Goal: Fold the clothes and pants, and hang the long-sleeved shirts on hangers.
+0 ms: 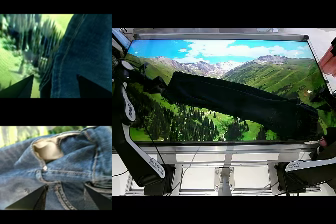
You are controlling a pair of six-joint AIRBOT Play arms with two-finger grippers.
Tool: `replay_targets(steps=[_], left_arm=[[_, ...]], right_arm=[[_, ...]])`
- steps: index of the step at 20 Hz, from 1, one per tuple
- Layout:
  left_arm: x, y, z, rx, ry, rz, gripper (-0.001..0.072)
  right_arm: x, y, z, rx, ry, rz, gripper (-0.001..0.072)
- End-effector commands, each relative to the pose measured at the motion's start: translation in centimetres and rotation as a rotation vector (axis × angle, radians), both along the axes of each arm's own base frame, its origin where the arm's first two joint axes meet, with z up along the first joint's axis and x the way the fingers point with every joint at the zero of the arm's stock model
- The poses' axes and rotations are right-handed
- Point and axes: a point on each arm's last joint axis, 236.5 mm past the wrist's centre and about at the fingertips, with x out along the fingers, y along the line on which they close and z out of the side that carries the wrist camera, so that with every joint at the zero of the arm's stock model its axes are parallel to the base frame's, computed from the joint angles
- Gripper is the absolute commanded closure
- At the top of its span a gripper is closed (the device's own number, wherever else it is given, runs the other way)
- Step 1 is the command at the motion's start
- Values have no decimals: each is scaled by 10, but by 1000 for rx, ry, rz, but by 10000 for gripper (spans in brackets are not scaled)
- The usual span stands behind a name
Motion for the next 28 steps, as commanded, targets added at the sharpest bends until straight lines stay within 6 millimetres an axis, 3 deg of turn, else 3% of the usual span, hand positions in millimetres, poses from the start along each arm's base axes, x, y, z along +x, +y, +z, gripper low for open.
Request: replay_targets(steps=[1,5,6,8,10,13,15,17,20,23,26,28], left_arm=[[-12,-9,-10,-45,56,-16,89],[-21,-27,-25,-71,120,-58,91],[-22,-32,-28,-73,129,-70,140],[-22,-39,-30,-70,114,-128,488],[-25,-43,-28,-72,112,-166,678],[-41,-35,-19,-73,161,-183,677],[-62,-8,-7,-8,220,-184,678],[-85,42,12,147,281,-146,678],[-97,107,61,276,208,36,679],[-124,164,115,331,121,226,679],[-149,190,158,261,11,365,679],[-146,180,187,139,-119,377,680]], right_arm=[[4,14,5,54,-18,18,202],[12,28,5,44,-24,82,202],[15,33,5,42,-26,97,202],[20,43,5,42,-27,124,202],[24,53,5,44,-25,150,202],[27,70,5,53,-14,197,202],[26,86,6,69,5,240,202],[24,104,7,86,29,290,202],[22,134,8,107,61,374,202],[26,165,8,108,70,459,202],[33,192,7,94,57,528,202],[34,208,7,90,54,568,202]])
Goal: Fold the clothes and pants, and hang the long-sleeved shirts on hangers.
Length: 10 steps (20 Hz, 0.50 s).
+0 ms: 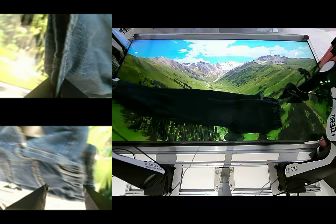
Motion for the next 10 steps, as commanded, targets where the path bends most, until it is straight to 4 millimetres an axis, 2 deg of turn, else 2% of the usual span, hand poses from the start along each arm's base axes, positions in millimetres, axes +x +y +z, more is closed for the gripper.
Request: replay_targets(steps=[1,3,5,8,10], left_arm=[[-3,-5,57,-108,-230,39,680],[4,-24,79,-133,-304,-18,681],[16,-58,94,-174,-349,-127,681],[29,-123,101,-215,-351,-358,680],[35,-159,94,-200,-301,-471,681]], right_arm=[[3,29,0,-3,-10,76,202],[2,38,0,-3,-11,101,202],[2,41,0,-2,-9,109,202],[-1,41,1,0,0,113,202],[-2,41,3,0,0,116,202]])
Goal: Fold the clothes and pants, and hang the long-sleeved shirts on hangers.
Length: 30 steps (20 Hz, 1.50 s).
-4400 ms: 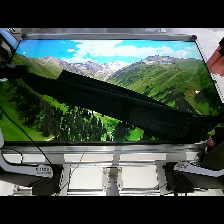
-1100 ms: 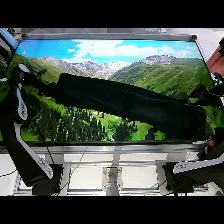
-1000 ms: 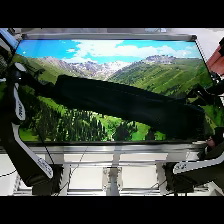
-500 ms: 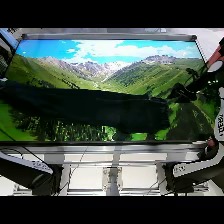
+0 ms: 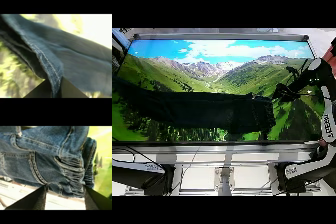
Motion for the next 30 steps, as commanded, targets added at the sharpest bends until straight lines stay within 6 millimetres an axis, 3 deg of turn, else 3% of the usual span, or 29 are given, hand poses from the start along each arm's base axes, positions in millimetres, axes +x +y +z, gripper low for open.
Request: replay_targets(steps=[1,5,16,20,25,30], left_arm=[[4,-57,-3,55,34,-196,681],[0,-84,-14,106,125,-233,681],[-4,-214,-10,144,99,-567,680],[-21,-237,-45,258,209,-669,679],[-53,-285,-80,256,315,-820,679],[-30,-309,-88,247,248,-738,679]], right_arm=[[-2,2,5,-1,-10,18,203],[-1,-3,18,-33,-70,46,203],[1,-5,23,-41,-92,44,203],[1,-5,23,-41,-92,44,203],[3,-5,23,-43,-101,40,202],[3,-4,23,-40,-102,39,203]])
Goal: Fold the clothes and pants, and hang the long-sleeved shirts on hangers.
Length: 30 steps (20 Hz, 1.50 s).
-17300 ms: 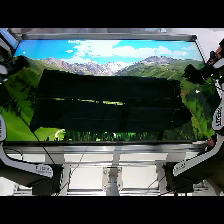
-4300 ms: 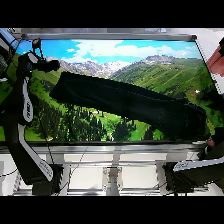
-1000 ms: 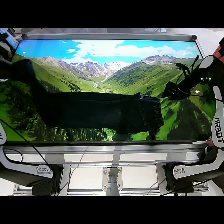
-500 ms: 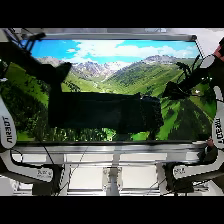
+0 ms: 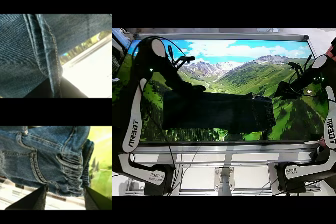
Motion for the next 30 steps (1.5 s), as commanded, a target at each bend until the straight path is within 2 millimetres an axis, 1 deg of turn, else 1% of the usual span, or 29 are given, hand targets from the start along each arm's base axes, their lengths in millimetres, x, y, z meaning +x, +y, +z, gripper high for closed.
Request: replay_targets(steps=[1,3,5,7,9,12,14,16,18,21,23,24,25,26,27,28,29,30], left_arm=[[11,-15,-6,-17,-35,48,679],[3,-14,-7,-5,1,49,679],[2,-16,-7,-4,4,44,680],[1,-21,-11,-15,20,35,679],[-1,-28,-19,-10,42,16,679],[-11,-52,-42,7,98,-46,679],[-21,-71,-60,25,140,-99,679],[-34,-83,-80,54,206,-146,679],[-54,-85,-101,106,322,-187,679],[-69,-86,-127,147,405,-198,678],[-77,-82,-139,165,449,-195,666],[-78,-78,-142,167,465,-194,550],[-78,-76,-143,163,467,-196,319],[-75,-75,-140,148,465,-189,161],[-73,-75,-134,117,460,-182,152],[-70,-76,-124,66,448,-180,152],[-65,-74,-111,20,428,-167,151],[-57,-67,-97,-20,396,-144,151]], right_arm=[[1,1,1,2,-2,-2,203],[1,0,1,2,-3,-2,203],[1,0,1,2,-4,-2,203],[1,0,1,2,-3,-2,203],[2,0,0,1,-8,-4,203],[4,0,0,-1,-16,-7,203],[4,0,0,-1,-16,-8,203],[4,0,0,0,-15,-8,203],[4,0,0,0,-15,-9,203],[4,0,0,-1,-15,-9,203],[4,0,0,-1,-15,-9,203],[4,0,0,-1,-15,-9,202],[4,0,0,-1,-15,-9,203],[4,0,0,-1,-15,-9,203],[4,0,0,-1,-15,-9,203],[4,0,0,-1,-15,-9,203],[4,0,0,-1,-15,-8,203],[4,0,0,-1,-16,-8,202]])
